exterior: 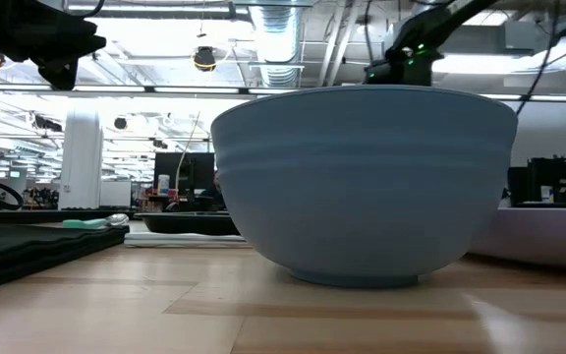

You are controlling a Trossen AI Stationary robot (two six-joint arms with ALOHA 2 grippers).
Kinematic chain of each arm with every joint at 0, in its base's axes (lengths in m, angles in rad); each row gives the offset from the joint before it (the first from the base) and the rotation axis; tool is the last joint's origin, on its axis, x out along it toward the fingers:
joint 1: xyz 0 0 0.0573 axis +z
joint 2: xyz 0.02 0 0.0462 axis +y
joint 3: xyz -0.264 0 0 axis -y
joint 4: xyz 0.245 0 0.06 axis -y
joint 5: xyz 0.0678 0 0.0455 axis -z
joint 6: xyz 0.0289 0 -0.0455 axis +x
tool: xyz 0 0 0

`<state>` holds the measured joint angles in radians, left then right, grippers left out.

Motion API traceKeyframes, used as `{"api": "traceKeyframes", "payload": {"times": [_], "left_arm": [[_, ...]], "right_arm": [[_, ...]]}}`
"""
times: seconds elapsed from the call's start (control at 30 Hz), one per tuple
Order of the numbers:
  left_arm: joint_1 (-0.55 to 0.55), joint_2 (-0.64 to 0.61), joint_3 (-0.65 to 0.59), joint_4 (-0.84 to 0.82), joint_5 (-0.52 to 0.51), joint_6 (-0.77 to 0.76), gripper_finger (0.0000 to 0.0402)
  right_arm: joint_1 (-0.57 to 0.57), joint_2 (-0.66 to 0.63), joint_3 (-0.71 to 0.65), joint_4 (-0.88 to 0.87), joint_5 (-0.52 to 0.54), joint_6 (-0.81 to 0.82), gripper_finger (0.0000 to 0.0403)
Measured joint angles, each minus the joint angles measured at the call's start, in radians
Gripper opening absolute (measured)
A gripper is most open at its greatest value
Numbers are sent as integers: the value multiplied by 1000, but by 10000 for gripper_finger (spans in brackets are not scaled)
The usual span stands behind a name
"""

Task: Set up tray
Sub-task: Put the light blue mug in the top right of the black serving tray

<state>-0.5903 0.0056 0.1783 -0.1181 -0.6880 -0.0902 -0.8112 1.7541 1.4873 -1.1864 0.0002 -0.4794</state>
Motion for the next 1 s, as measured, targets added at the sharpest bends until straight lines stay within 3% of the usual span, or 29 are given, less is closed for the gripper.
{"api": "traceKeyframes", "payload": {"times": [0.27, 1.0], "left_arm": [[0, 0, 0, 0, 0, 0, 94], [0, 0, 0, -4, 0, 3, 94]], "right_arm": [[-1, 127, 65, -54, -3, -10, 52], [10, 199, 62, -17, -55, -17, 52]]}}
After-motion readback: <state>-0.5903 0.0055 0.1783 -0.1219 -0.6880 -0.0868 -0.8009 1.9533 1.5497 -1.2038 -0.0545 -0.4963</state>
